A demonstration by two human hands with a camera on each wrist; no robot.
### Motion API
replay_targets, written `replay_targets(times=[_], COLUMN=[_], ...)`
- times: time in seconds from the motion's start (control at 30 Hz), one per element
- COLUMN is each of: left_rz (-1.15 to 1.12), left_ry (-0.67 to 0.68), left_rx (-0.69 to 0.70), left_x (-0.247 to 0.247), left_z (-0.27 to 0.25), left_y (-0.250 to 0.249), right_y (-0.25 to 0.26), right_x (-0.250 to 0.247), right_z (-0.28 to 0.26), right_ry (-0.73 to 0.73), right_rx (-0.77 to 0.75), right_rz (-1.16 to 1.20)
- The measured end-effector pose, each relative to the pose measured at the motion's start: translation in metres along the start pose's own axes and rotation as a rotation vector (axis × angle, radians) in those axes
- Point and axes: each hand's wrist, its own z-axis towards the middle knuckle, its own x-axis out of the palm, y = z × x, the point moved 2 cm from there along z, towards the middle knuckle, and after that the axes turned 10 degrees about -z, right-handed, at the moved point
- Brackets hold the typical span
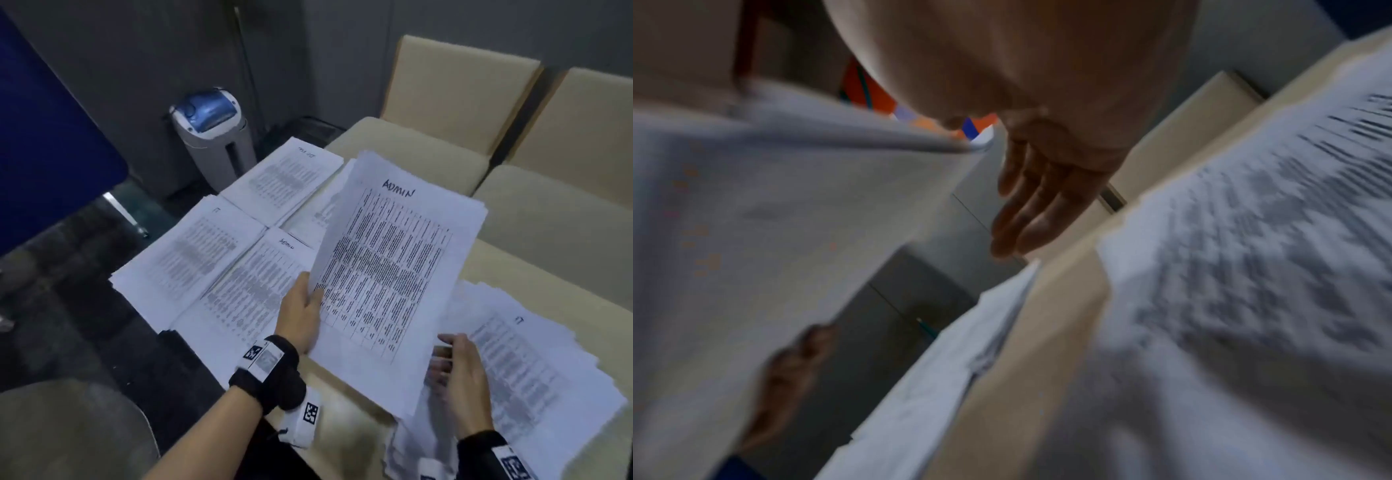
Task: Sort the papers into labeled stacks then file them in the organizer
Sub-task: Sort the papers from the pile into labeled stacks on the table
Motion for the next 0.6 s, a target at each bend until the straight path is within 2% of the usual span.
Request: replay_targets(times=[0.07, 0.13, 0.2, 0.3, 0.4, 0.5, 0.6], left_rz=[0.083, 0.178, 0.304, 0.472, 0.628, 0.606, 0.585], left_ry=[-0.073, -0.121, -0.154, -0.151, -0.124, -0.126, -0.263], left_rx=[-0.034, -0.114, -0.178, -0.256, -0.280, -0.325, -0.307], left_x=[-0.041, -0.084, -0.130, -0.186, -0.215, -0.224, -0.239], left_z=[-0.003, -0.001, 0.002, 0.013, 0.032, 0.052, 0.072], left_y=[0.008, 0.021, 0.035, 0.052, 0.069, 0.079, 0.080], right_y=[-0.041, -0.068, -0.076, -0.071, -0.060, -0.048, -0.036], right_x=[0.007, 0.006, 0.006, 0.008, 0.013, 0.015, 0.016], right_z=[0.005, 0.003, 0.001, 0.002, 0.003, -0.004, -0.014], right_ry=[0.013, 0.006, -0.013, -0.016, -0.036, -0.037, -0.030], right_rx=[0.127, 0.165, 0.147, 0.160, 0.154, 0.177, 0.212], right_rz=[-0.072, -0.227, -0.327, -0.344, -0.384, -0.480, -0.519])
